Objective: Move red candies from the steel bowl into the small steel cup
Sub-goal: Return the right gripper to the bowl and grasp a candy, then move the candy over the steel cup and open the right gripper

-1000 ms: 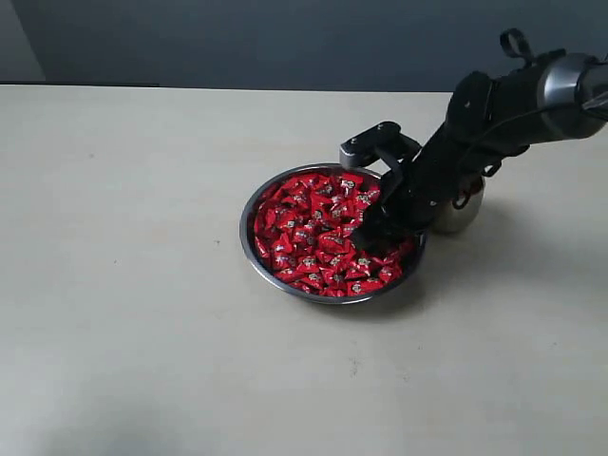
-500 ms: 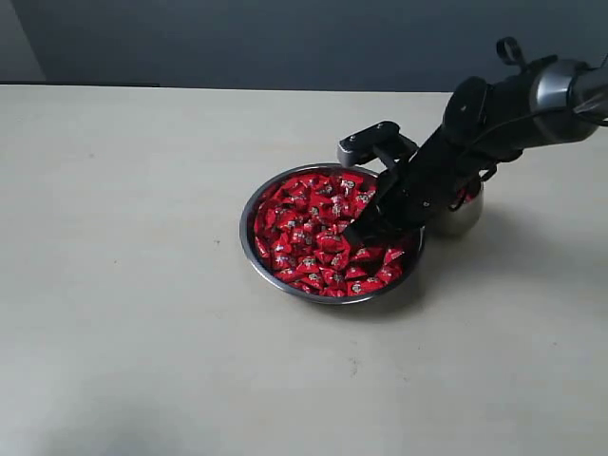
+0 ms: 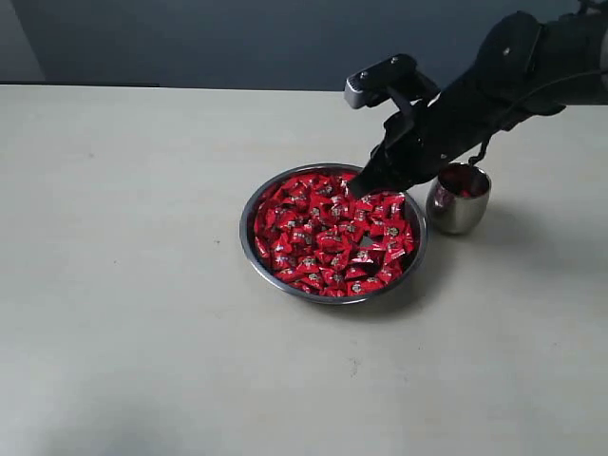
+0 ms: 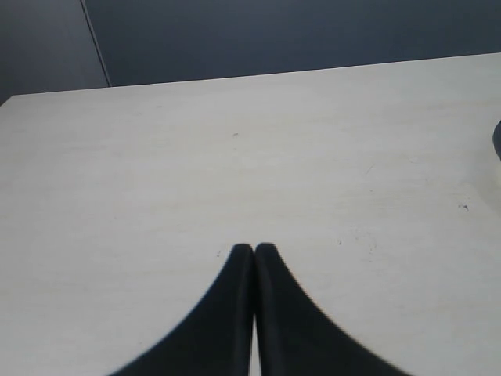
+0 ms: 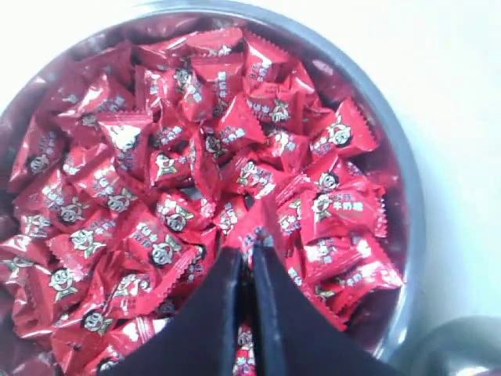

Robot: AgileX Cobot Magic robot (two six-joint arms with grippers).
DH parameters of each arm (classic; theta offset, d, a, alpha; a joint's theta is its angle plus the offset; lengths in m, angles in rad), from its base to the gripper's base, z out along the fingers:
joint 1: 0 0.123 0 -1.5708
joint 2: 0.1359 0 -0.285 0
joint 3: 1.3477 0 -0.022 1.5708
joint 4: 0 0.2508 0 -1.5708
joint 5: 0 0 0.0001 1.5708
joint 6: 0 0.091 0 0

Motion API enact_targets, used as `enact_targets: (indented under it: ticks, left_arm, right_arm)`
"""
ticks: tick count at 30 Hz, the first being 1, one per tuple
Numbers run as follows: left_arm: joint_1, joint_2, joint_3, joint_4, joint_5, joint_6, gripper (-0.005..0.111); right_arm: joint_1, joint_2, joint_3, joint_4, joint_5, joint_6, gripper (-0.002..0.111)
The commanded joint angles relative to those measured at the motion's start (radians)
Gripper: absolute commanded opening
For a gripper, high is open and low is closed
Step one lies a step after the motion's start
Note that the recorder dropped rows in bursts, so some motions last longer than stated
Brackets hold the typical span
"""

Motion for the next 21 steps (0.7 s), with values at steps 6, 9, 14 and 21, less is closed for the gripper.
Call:
enact_targets:
  ticks: [6, 9, 14, 21]
  left_arm:
    - [-0.005, -0.005, -0.008, 0.002, -0.005, -0.001, 0.0]
    - [-0.005, -0.005, -0.008, 0.002, -0.005, -0.001, 0.0]
    - [-0.005, -0.005, -0.008, 0.002, -0.005, -0.001, 0.0]
    - [-0.005, -0.005, -0.008, 0.002, -0.005, -0.001, 0.0]
  right_arm:
    - [-0.088, -0.051, 0.003, -0.17, -0.03, 0.149, 0.004]
    - [-0.156, -0.051, 0.003, -0.17, -0.028, 0.184, 0.004]
    - [-0.234, -0.047, 0.005, -0.136, -0.015, 0.191, 0.004]
    - [-0.241, 0.009, 0.005, -0.129, -0.001, 0.191, 0.004]
